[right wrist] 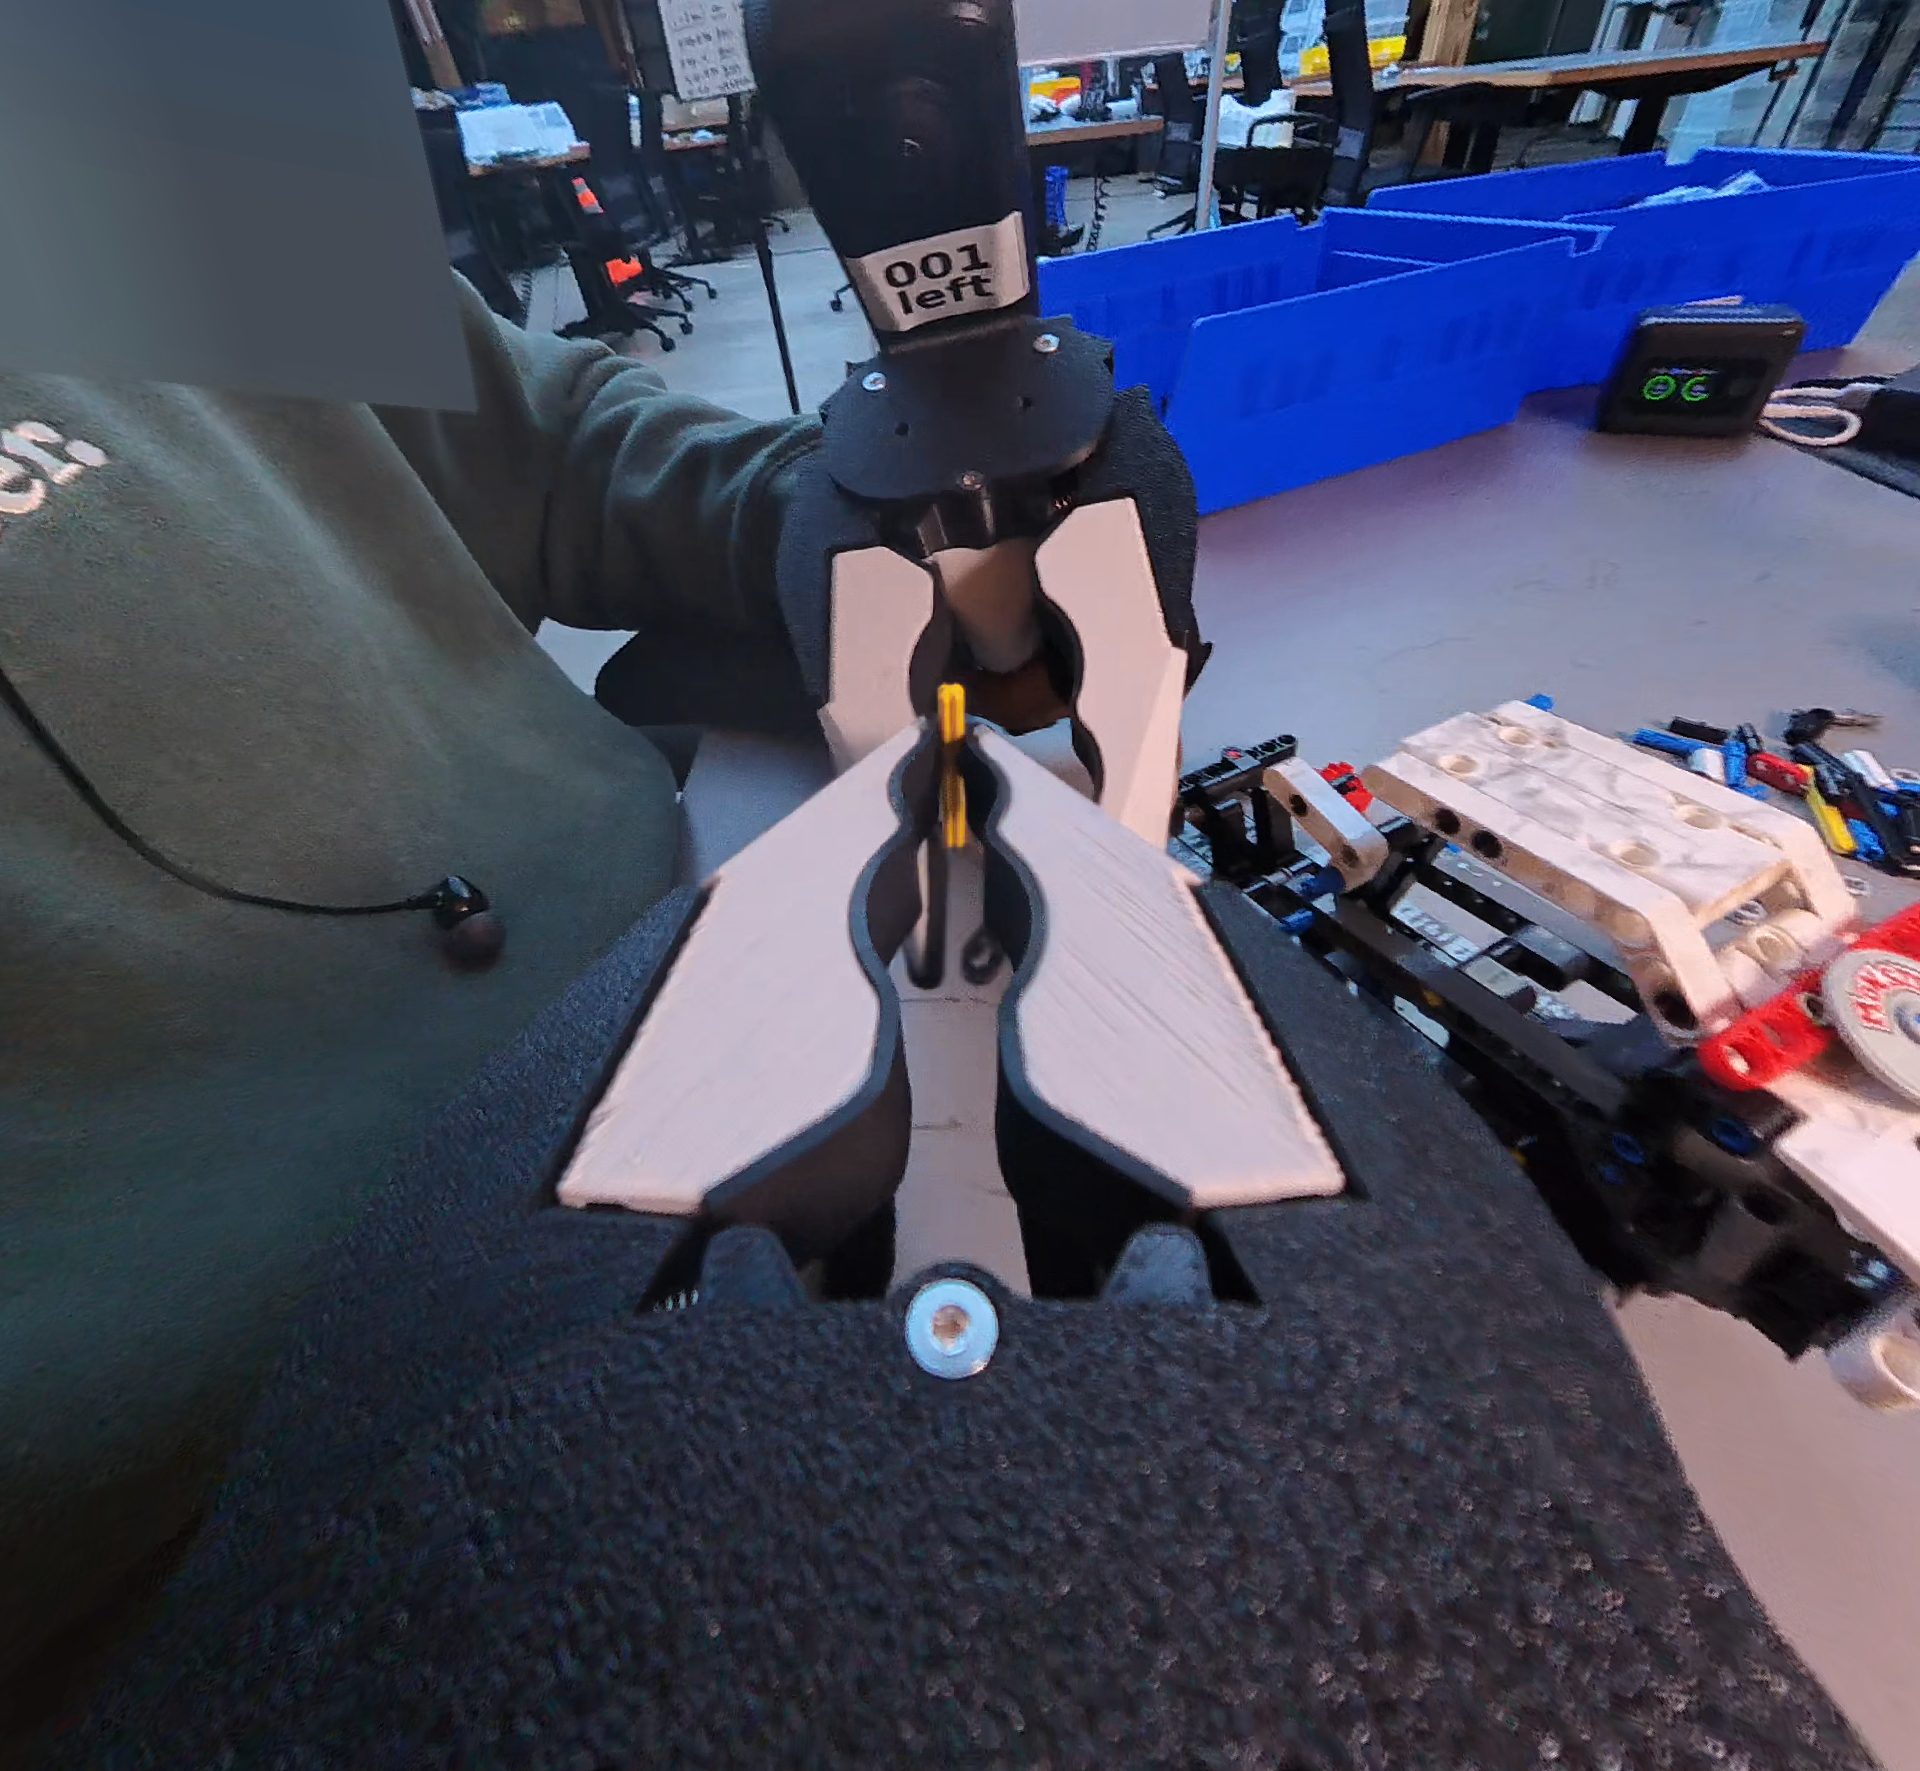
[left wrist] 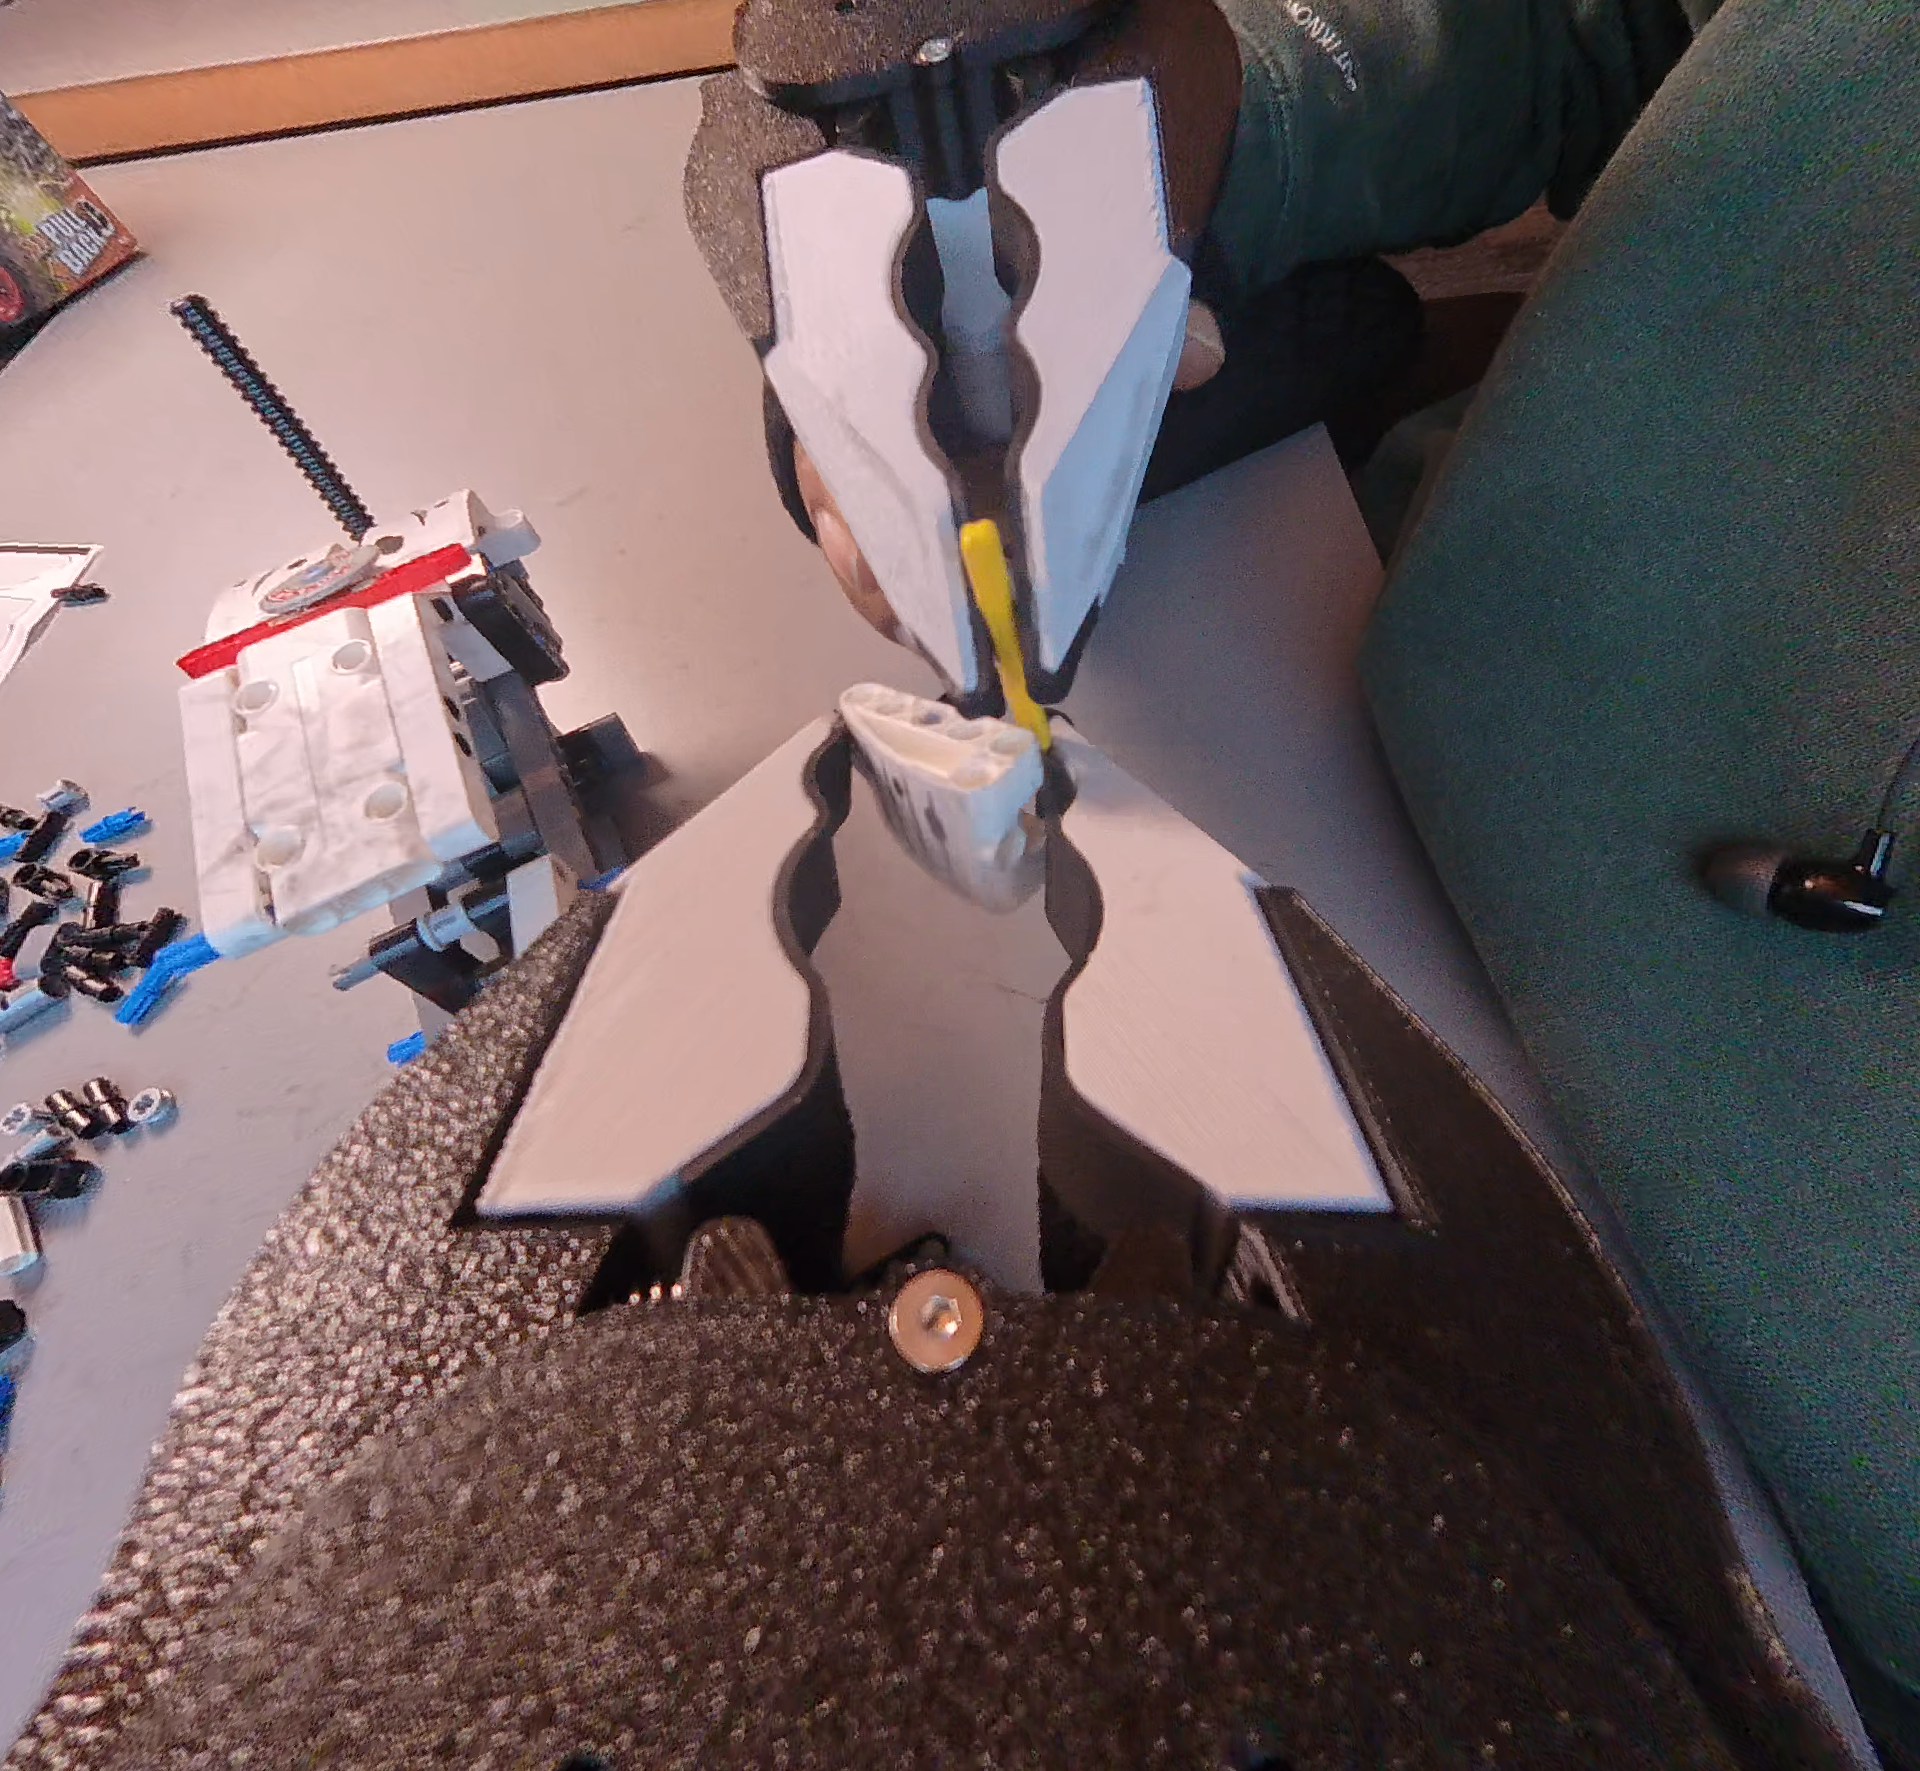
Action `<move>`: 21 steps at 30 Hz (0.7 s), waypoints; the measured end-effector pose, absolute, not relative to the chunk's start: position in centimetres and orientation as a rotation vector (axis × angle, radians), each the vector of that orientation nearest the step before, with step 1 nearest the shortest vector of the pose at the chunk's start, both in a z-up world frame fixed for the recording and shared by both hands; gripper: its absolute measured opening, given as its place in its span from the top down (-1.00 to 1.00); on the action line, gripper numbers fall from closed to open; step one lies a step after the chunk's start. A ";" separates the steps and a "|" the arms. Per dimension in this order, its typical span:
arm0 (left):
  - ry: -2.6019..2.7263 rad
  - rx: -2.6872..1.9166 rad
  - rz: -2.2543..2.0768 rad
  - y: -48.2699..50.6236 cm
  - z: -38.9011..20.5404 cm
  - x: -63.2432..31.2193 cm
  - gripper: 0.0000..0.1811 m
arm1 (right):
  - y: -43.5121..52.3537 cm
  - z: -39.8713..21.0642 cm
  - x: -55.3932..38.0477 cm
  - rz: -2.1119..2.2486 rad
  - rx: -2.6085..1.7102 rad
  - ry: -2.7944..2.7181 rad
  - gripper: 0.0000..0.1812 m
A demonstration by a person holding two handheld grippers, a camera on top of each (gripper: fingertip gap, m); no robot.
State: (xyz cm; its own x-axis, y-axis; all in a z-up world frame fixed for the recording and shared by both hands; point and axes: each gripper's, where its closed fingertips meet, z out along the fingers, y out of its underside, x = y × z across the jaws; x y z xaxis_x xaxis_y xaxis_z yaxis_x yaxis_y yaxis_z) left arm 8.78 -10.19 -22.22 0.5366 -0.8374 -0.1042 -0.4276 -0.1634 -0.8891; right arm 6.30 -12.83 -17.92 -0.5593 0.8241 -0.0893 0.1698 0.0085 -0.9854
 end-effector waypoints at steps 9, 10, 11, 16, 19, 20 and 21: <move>1.090 -1.827 -0.522 -10.5 -23.5 8.8 0.60 | -12.2 -18.1 6.0 1.576 -1.046 -1.749 0.97; 1.076 -1.813 -0.538 -10.5 -23.1 8.9 0.60 | -12.2 -17.9 6.1 1.594 -1.045 -1.738 0.96; 1.058 -1.792 -0.558 -10.5 -22.5 9.1 0.60 | -12.2 -17.5 6.1 1.623 -1.044 -1.715 0.96; 0.949 -1.660 -0.723 -10.9 -18.8 9.8 0.81 | -11.8 -16.0 6.2 1.745 -1.037 -1.594 0.97; 0.933 -1.679 -0.724 -10.6 -18.7 9.4 0.97 | -11.9 -16.1 6.3 1.700 -1.000 -1.620 0.96; 0.938 -1.698 -0.726 -10.7 -18.9 9.3 0.97 | -11.9 -16.3 6.3 1.657 -0.986 -1.648 0.96; 0.942 -1.713 -0.720 -10.6 -19.2 9.2 0.97 | -11.8 -16.6 6.3 1.610 -0.973 -1.679 0.96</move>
